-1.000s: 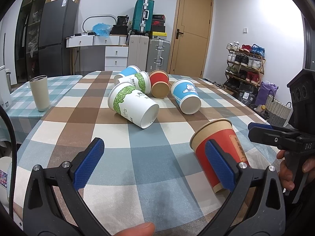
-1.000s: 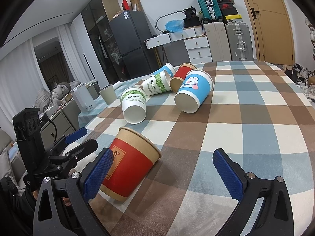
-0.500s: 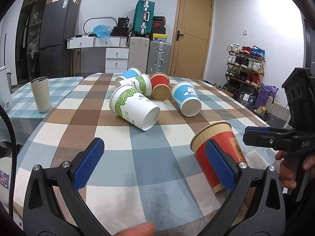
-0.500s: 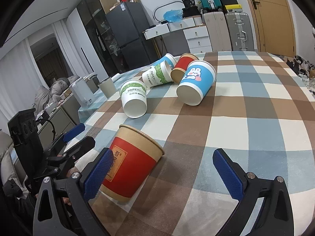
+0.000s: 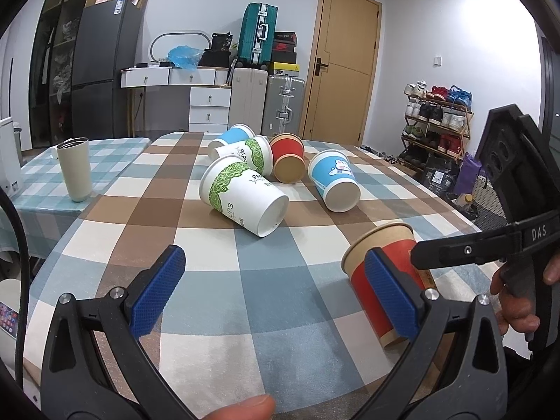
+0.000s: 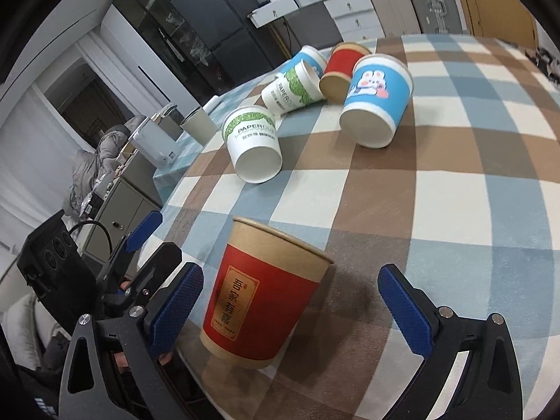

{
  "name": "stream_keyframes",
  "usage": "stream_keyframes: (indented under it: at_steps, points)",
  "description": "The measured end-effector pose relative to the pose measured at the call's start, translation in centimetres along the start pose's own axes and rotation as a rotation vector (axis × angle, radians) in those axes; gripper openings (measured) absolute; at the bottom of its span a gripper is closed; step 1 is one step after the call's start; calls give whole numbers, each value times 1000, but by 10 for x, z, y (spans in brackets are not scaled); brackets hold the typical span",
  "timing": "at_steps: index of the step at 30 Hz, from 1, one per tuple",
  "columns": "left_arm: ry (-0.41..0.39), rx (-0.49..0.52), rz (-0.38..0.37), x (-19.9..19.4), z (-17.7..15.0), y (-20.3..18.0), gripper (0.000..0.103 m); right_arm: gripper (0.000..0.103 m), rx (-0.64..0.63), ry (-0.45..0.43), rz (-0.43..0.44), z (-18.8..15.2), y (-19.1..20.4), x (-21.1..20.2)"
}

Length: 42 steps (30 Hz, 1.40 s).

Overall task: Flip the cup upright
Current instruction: 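Bring the right gripper to the red cup held by the left gripper, then close the right gripper on the red cup while the left gripper releases it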

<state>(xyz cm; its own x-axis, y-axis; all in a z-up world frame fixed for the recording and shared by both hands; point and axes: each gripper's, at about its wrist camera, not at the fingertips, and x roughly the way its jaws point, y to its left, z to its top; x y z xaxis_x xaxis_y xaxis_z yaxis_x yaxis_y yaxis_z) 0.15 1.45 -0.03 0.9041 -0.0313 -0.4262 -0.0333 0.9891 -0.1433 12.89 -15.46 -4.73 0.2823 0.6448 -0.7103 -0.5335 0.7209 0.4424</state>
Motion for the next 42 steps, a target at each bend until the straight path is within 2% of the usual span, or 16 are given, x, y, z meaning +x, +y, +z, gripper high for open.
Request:
stream_keyframes:
  at_steps: [11,13,16,21,26,29,33,37,42]
  points:
    - [-1,-4,1,0,0,2,102,85,136,158,128,16,-20,20]
    - [-1,-4,-1,0,-1,2,102,77,147,175,158,17,-21,21]
    - [-1,-4,-1,0,-1,2,102,70,153,185,191,18,-22,20]
    - [-2,-3,0,0,-1,2,102,67,120,158,192,18,-16,16]
    - [-1,-5,1,0,-1,2,102,67,-29,19,67,16,4,-6]
    - [1,-6,5,1,-3,3,102,67,-151,-94,-49,11,21,-17]
    - [3,-7,8,2,-4,3,102,66,-245,-212,-191,7,34,-17]
    - [4,-10,11,2,-5,3,102,66,-280,-291,-250,6,37,-11]
    - [5,-18,18,3,-5,5,102,66,-304,-311,-269,13,44,4]
